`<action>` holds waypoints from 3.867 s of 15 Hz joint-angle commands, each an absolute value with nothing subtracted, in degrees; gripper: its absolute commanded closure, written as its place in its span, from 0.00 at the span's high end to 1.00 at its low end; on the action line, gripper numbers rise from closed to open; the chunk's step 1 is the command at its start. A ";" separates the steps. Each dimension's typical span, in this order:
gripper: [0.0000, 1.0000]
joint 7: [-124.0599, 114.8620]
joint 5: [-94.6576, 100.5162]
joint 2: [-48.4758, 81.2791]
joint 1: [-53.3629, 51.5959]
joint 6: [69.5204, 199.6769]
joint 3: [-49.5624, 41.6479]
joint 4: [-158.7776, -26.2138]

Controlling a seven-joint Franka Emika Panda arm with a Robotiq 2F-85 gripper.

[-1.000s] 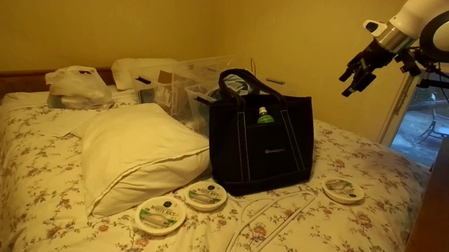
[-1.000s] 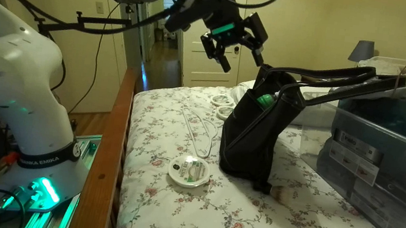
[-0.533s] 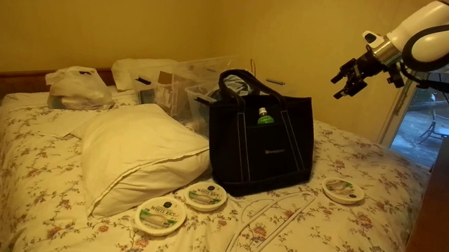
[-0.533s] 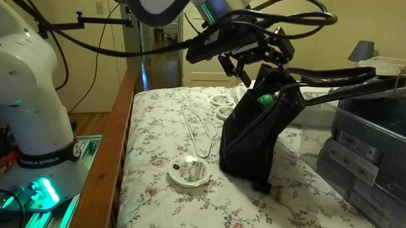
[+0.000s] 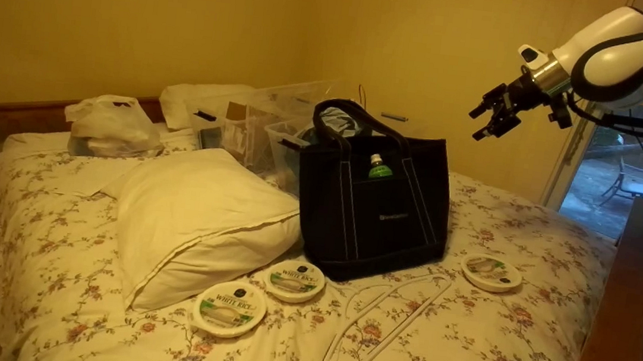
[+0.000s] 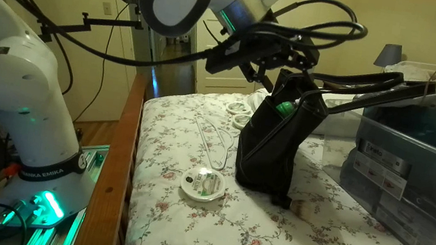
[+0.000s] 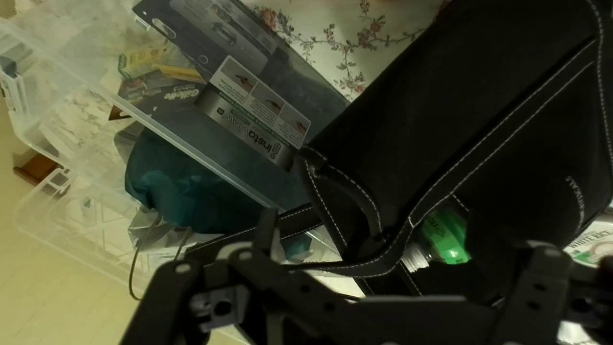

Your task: Move the black bag to the left.

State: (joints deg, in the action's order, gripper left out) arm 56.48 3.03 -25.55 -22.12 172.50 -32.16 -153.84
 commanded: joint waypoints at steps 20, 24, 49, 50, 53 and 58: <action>0.53 79.51 7.11 -45.08 -92.79 170.42 -102.77 -130.49; 0.26 72.77 5.59 -40.55 -93.04 167.81 -102.08 -129.71; 0.03 35.90 -0.18 -16.65 -69.51 149.84 -67.66 -124.38; 0.03 35.83 -1.70 -17.62 -70.07 149.36 -66.87 -124.27; 0.03 23.93 -3.37 -10.38 -62.77 145.90 -57.31 -122.50; 0.03 6.74 -5.22 -16.32 -48.55 137.98 -34.38 -123.02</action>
